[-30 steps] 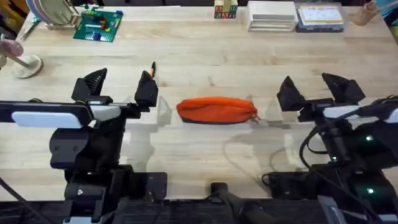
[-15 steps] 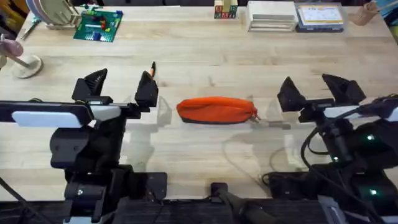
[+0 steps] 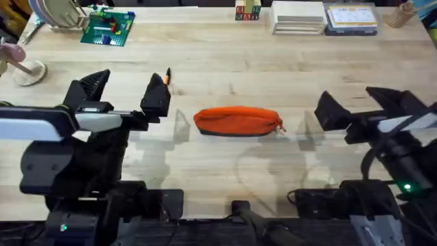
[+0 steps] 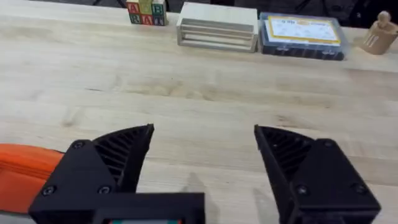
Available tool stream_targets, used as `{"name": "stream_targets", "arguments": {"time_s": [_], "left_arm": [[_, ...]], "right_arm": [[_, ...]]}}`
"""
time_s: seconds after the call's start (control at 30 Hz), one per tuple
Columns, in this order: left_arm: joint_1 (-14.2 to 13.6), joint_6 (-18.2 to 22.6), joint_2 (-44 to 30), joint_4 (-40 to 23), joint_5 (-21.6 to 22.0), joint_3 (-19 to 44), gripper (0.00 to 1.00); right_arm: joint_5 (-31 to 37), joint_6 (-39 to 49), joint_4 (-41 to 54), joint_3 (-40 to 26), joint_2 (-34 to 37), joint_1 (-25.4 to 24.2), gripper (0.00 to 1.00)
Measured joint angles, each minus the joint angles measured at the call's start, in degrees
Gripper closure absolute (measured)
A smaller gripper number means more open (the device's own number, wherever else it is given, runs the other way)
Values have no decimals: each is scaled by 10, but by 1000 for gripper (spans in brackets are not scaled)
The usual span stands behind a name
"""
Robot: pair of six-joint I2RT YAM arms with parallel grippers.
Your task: Unzip the bag, pick up the pens from the table one at a time and place them inside, then zip the bag closed.
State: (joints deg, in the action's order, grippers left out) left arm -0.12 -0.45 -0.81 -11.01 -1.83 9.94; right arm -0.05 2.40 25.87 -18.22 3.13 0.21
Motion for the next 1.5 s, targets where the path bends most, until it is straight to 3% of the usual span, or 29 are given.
{"name": "stream_targets", "arguments": {"time_s": [0.23, 0.8, 1.27, 1.5], "left_arm": [[0, 0, -72, -8, -16, 49, 7], [0, 0, -340, -12, -68, 229, 8], [0, 0, -506, -193, -94, 413, 9], [0, 0, -540, -233, -122, 468, 7]], "right_arm": [[0, 2, 2, -76, 82, 0, 6], [0, -25, 48, -224, 267, 0, 5], [0, -27, 67, -268, 324, 0, 5], [0, -27, 68, -269, 324, 0, 5]]}}
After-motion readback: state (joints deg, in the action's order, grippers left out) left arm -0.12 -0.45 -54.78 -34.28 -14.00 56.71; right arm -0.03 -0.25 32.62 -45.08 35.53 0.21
